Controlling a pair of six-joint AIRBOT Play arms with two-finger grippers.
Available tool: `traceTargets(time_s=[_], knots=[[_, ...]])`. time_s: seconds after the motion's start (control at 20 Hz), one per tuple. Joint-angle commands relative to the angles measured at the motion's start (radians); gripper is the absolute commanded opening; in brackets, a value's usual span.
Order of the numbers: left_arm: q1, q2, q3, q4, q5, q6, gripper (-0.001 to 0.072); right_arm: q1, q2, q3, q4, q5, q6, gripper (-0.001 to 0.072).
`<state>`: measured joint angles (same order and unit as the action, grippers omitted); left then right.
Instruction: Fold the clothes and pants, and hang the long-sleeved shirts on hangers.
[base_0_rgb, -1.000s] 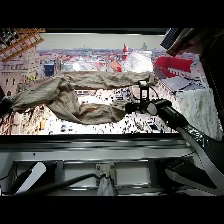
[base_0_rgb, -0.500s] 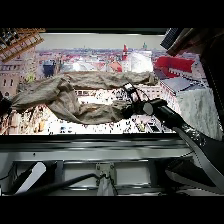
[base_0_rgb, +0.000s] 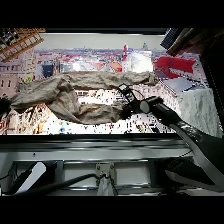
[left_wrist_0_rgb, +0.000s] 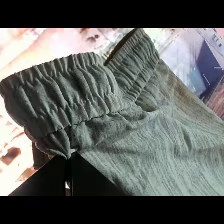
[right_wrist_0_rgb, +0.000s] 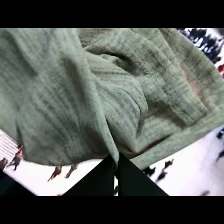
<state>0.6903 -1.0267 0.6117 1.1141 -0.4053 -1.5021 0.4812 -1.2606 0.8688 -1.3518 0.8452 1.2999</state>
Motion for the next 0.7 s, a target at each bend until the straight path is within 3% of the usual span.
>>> traceTargets(time_s=[0.0,0.25,0.45,0.65], knots=[[0.028,0.0,0.011,0.038,0.076,0.052,0.0012,-0.037,0.188,0.028,-0.118,0.254,0.056,0.0021],[0.167,0.0,0.01,0.067,0.117,0.052,0.0013,-0.201,0.55,0.029,-0.195,0.47,0.182,0.0021],[0.23,0.0,0.01,0.167,0.035,0.052,0.0012,-0.228,0.705,0.033,-0.177,0.589,0.277,0.0021],[0.23,-0.001,0.008,0.333,-0.151,0.052,0.0012,-0.228,0.736,0.033,-0.142,0.768,0.323,0.0022]])
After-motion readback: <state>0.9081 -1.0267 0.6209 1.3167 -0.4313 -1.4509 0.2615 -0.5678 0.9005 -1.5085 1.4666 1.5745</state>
